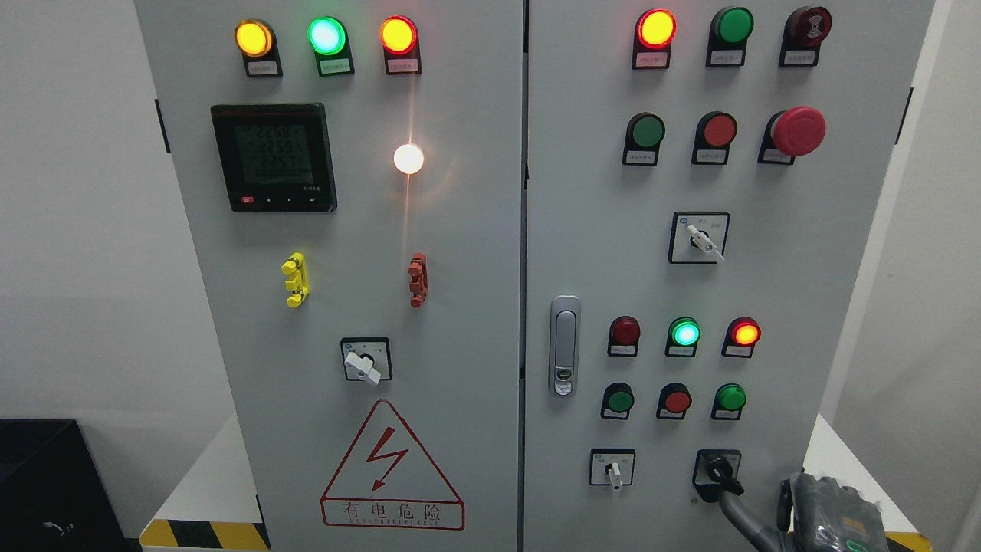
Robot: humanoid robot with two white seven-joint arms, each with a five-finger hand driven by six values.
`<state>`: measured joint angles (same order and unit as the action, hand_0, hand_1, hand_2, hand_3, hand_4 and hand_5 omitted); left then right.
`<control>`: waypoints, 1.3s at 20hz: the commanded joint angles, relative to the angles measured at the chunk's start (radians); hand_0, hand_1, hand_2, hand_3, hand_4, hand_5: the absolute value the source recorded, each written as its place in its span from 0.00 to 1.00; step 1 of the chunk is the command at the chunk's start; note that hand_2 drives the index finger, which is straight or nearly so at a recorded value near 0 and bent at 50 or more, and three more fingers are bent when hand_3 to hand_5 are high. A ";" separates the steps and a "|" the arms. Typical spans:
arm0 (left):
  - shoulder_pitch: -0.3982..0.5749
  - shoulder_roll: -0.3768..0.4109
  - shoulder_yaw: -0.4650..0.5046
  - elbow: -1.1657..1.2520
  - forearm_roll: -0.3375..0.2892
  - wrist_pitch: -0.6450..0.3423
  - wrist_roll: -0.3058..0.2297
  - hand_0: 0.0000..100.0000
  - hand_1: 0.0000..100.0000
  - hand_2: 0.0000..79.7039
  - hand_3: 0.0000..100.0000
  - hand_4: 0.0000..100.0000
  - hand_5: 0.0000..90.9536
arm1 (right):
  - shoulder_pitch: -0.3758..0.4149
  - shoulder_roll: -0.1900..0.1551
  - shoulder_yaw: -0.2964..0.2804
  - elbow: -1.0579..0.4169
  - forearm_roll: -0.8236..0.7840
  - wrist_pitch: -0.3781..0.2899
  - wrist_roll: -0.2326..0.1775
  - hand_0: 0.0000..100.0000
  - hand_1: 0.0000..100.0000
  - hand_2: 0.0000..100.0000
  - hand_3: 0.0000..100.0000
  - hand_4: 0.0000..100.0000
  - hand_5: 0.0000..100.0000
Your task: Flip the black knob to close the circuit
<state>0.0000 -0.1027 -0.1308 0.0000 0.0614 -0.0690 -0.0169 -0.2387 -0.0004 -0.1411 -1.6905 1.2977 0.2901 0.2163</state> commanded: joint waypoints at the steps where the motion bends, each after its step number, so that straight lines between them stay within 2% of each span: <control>1: 0.021 0.000 0.000 -0.023 0.000 0.000 0.000 0.12 0.56 0.00 0.00 0.00 0.00 | 0.004 -0.013 0.052 0.000 0.000 -0.005 0.005 0.00 0.00 0.85 1.00 0.88 0.91; 6: 0.021 0.000 0.000 -0.023 0.000 0.000 0.000 0.12 0.56 0.00 0.00 0.00 0.00 | 0.016 -0.013 0.089 -0.001 0.000 -0.003 0.002 0.00 0.00 0.85 1.00 0.88 0.91; 11: 0.021 0.001 0.000 -0.023 0.000 0.000 0.000 0.12 0.56 0.00 0.00 0.00 0.00 | 0.033 -0.013 0.121 -0.015 0.000 -0.002 -0.020 0.00 0.00 0.85 1.00 0.88 0.91; 18: 0.021 0.000 -0.001 -0.023 0.000 0.000 0.000 0.12 0.56 0.00 0.00 0.00 0.00 | 0.107 -0.001 0.118 -0.112 -0.050 0.000 -0.038 0.00 0.00 0.83 0.99 0.88 0.91; 22: 0.021 0.000 -0.001 -0.023 0.000 0.000 0.000 0.12 0.56 0.00 0.00 0.00 0.00 | 0.156 0.002 0.110 -0.175 -0.141 0.001 -0.083 0.00 0.02 0.79 0.96 0.85 0.90; 26: 0.021 0.000 0.000 -0.023 0.000 0.000 0.000 0.12 0.56 0.00 0.00 0.00 0.00 | 0.199 0.032 0.107 -0.225 -0.295 0.000 -0.159 0.00 0.03 0.70 0.95 0.82 0.84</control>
<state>0.0000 -0.1025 -0.1308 0.0000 0.0614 -0.0690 -0.0169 -0.0987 -0.0003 -0.0210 -1.7981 1.1569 0.2918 0.0966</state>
